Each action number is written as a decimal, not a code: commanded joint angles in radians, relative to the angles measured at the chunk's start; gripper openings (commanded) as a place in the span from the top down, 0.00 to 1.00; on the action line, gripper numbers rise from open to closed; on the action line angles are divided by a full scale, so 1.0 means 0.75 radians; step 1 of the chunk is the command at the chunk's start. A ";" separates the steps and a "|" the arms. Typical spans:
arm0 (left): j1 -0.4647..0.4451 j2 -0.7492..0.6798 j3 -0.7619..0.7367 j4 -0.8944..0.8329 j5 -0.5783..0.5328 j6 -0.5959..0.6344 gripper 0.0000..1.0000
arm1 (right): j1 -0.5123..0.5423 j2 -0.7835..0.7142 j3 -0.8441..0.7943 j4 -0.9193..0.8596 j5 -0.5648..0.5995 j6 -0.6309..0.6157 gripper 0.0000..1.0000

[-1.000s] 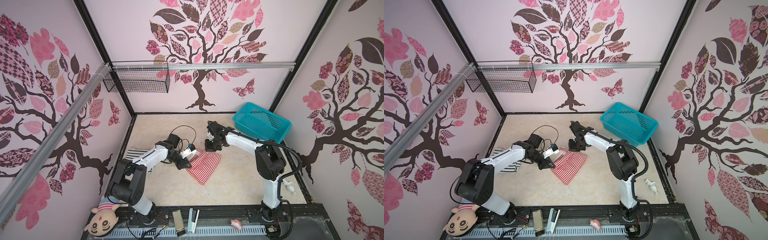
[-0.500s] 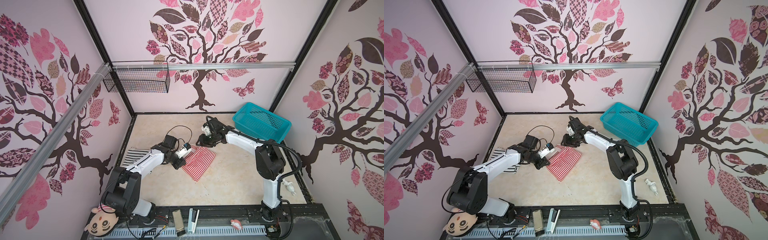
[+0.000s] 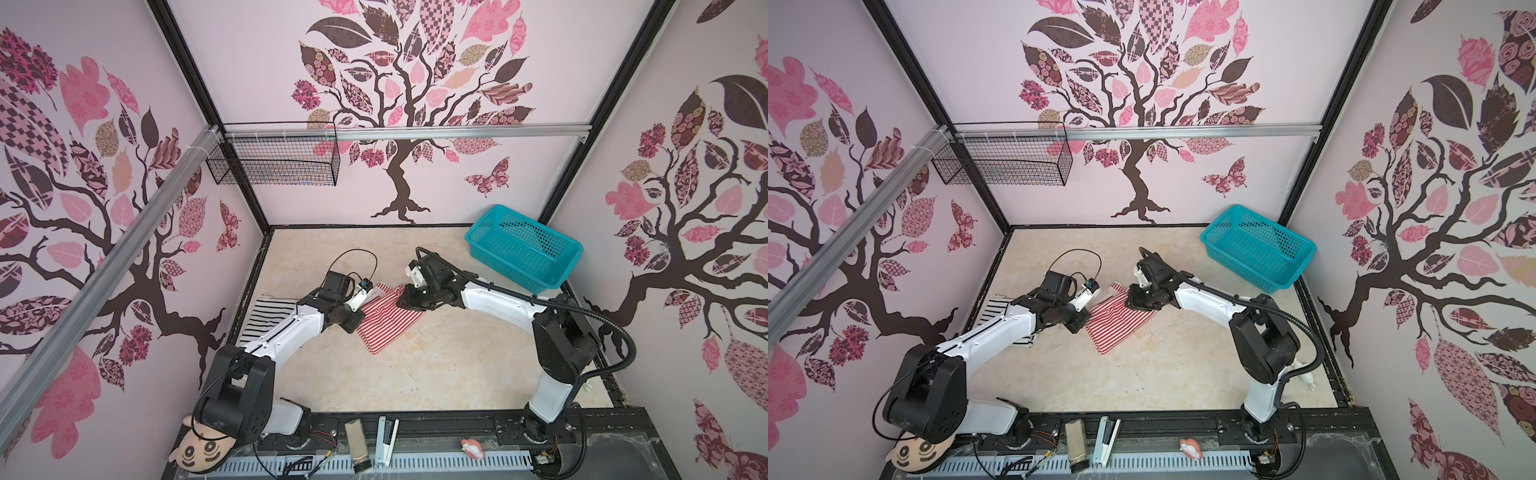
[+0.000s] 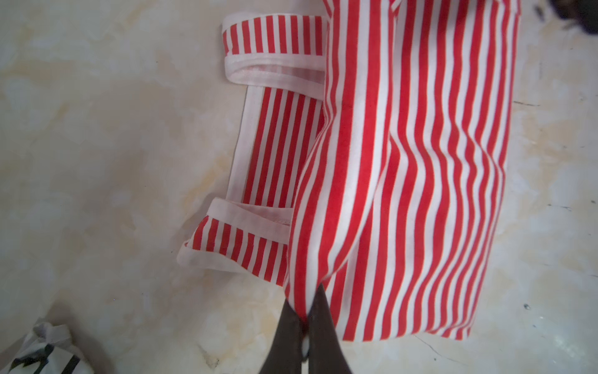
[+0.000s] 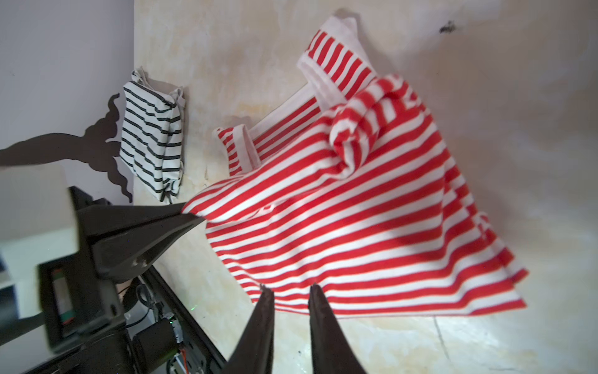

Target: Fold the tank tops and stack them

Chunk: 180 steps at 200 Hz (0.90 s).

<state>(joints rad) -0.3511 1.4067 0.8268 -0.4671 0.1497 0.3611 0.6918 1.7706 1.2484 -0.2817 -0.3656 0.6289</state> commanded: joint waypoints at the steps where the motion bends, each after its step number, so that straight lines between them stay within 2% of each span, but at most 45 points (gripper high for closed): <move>1: 0.010 0.008 -0.035 0.082 -0.115 -0.046 1.00 | 0.032 -0.030 -0.023 0.036 0.050 0.039 0.82; 45: 0.014 0.085 0.008 0.112 -0.258 -0.100 1.00 | 0.039 0.145 0.101 0.003 0.051 0.042 0.85; 87: 0.016 0.148 0.035 0.148 -0.396 -0.143 1.00 | 0.037 0.385 0.382 -0.090 0.072 0.005 0.85; 96: 0.016 0.149 0.032 0.168 -0.443 -0.152 0.93 | 0.037 0.444 0.462 -0.128 0.087 -0.002 0.85; 110: 0.018 0.144 0.021 0.203 -0.512 -0.166 0.74 | 0.033 0.540 0.578 -0.184 0.097 -0.007 0.85; 132: 0.022 0.129 -0.001 0.257 -0.614 -0.163 0.53 | 0.031 0.688 0.791 -0.300 0.120 -0.006 0.85; 139: 0.026 0.122 -0.007 0.276 -0.637 -0.167 0.39 | 0.031 0.727 0.854 -0.323 0.123 -0.010 0.86; 148: 0.034 0.113 -0.013 0.290 -0.651 -0.172 0.31 | 0.031 0.768 0.918 -0.331 0.112 -0.010 0.86; 180: 0.063 0.076 -0.008 0.284 -0.565 -0.163 0.28 | 0.029 0.917 1.187 -0.389 0.060 0.004 0.85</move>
<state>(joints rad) -0.3172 1.5051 0.8169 -0.2832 -0.2863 0.2386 0.7166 2.3795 1.9945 -0.4847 -0.3008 0.6319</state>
